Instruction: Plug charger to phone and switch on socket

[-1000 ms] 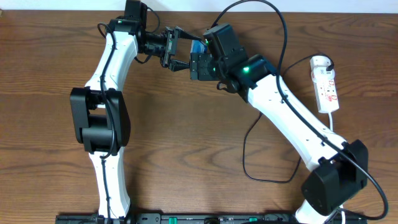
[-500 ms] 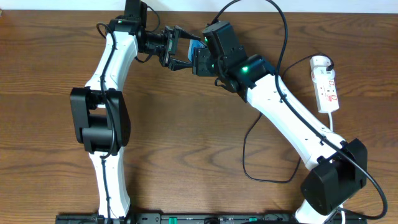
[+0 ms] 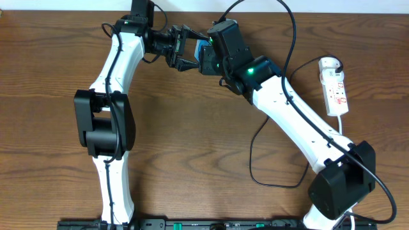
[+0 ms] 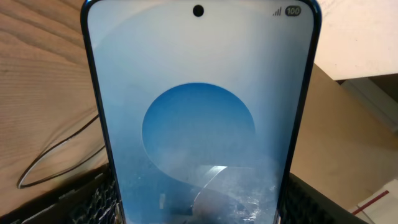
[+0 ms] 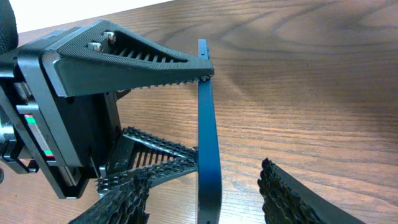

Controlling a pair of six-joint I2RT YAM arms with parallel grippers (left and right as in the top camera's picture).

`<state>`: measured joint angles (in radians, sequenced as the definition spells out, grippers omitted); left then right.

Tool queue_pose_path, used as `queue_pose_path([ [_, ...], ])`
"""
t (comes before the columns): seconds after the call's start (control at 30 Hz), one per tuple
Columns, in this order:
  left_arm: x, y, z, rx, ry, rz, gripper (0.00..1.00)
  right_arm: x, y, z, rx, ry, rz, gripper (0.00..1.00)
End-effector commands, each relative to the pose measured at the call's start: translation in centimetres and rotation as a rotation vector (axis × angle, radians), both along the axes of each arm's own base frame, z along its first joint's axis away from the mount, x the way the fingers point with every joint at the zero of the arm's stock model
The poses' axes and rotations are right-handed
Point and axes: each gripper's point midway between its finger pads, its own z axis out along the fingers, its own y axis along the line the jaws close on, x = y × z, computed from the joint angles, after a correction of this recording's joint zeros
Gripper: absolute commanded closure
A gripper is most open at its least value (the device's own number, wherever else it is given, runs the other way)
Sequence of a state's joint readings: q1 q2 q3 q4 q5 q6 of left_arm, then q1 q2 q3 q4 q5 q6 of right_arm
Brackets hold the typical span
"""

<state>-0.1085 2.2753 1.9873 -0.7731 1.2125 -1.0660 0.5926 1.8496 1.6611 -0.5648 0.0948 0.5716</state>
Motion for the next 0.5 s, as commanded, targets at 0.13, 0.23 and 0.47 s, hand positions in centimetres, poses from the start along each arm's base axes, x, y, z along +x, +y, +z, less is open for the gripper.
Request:
queue_pose_path([
  [0.13,-0.2,-0.5,1.8,-0.019,-0.062,-0.022,0.29,0.7,0.1,-1.6,-0.018,0.018,-0.03,0.48],
  [0.23,-0.2,-0.5,1.8,-0.02,-0.064,-0.022,0.29,0.8,0.1,-1.9,-0.02,0.022,-0.031,0.49],
  [0.47,-0.2,-0.5,1.8,-0.019,-0.063,-0.022,0.29,1.2,0.4,-1.4,-0.006,0.001,-0.031,0.55],
])
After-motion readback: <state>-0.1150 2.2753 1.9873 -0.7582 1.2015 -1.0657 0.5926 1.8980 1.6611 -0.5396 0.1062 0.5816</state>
